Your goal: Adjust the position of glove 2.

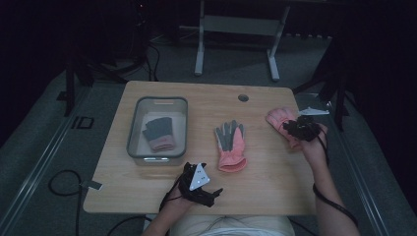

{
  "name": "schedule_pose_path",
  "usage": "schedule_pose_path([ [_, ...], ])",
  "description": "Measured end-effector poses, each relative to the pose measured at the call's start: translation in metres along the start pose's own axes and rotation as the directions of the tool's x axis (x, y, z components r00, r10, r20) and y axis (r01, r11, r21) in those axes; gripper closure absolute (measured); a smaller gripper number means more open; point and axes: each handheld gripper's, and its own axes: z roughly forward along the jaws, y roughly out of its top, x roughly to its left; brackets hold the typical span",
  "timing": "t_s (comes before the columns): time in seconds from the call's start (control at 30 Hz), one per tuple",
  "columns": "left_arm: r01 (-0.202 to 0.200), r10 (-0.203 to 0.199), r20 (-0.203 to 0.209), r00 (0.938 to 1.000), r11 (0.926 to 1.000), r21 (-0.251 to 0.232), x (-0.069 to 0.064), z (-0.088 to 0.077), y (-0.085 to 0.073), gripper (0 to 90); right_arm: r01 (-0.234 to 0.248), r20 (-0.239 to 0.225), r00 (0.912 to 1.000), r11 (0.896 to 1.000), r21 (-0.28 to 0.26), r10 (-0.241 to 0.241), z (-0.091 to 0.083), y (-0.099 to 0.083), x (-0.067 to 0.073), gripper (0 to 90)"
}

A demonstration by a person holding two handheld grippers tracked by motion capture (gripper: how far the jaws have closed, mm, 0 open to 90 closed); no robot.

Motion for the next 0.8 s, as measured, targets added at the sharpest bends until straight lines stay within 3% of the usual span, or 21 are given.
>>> schedule_pose_path([
  [0.13, 0.022, -0.022, -0.008, 0.9997, 0.9997, -0.008, 0.003, -0.001, -0.001, 0.0, 0.01, 0.028, 0.9995, 0.999, 0.041, -0.011, 0.004, -0.006, -0.028, 66.9],
  [0.27, 0.022, -0.022, -0.005, 0.9997, 0.9998, 0.002, 0.005, -0.001, -0.001, 0.0, 0.05, 0.035, 0.998, 0.997, 0.061, -0.052, 0.009, -0.004, -0.04, 63.4],
  [0.47, 0.01, -0.01, -0.003, 0.9999, 0.9999, 0.012, 0.004, 0.0, -0.002, 0.0, 0.091, 0.028, 0.9952, 0.99, 0.112, -0.094, 0.03, -0.001, -0.045, 60.9],
  [0.7, -0.004, 0.004, -0.002, 1.0, 0.9999, 0.01, 0.003, -0.001, -0.001, 0.0, 0.109, 0.017, 0.9936, 0.987, 0.117, -0.112, 0.043, 0.001, -0.044, 60.2],
  [0.8, 0.003, -0.002, -0.001, 1.0, 0.9999, 0.014, 0.004, -0.001, -0.001, 0.0, 0.143, 0.002, 0.9894, 0.975, 0.169, -0.145, 0.052, -0.003, -0.042, 59.3],
])
